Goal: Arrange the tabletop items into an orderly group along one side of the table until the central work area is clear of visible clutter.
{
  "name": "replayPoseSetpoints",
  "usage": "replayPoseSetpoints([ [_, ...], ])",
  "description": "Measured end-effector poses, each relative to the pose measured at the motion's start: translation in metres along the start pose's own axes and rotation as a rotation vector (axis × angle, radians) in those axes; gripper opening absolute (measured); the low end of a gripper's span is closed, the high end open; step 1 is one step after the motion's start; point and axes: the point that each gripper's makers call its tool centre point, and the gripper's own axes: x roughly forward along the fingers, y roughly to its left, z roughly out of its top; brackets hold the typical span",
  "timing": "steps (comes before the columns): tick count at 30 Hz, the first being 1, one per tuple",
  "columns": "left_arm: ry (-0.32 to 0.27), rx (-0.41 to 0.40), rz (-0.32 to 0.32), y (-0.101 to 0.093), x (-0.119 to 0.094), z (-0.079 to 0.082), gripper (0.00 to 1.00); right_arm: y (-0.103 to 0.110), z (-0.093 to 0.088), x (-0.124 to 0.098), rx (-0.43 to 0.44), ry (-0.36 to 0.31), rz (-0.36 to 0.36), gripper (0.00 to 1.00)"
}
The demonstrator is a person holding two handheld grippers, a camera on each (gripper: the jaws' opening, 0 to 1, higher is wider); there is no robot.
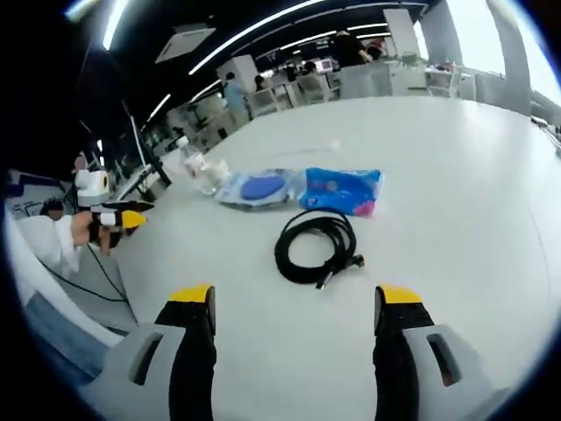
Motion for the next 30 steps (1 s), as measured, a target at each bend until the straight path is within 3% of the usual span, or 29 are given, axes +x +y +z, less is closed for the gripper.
replayPoseSetpoints([
  [14,0.007,-0.027,0.026,0.014,-0.014,-0.005,0.90,0.003,-0.012,-0.008,0.025,0.005,-0.026,0.71],
  [26,0.018,-0.030,0.017,0.015,-0.016,-0.011,0.89,0.007,-0.011,-0.001,0.039,0.012,-0.022,0.70],
  [30,0.005,-0.024,0.016,0.015,-0.015,-0.006,0.88,0.006,-0.009,0.000,0.056,0.008,-0.018,0.69],
])
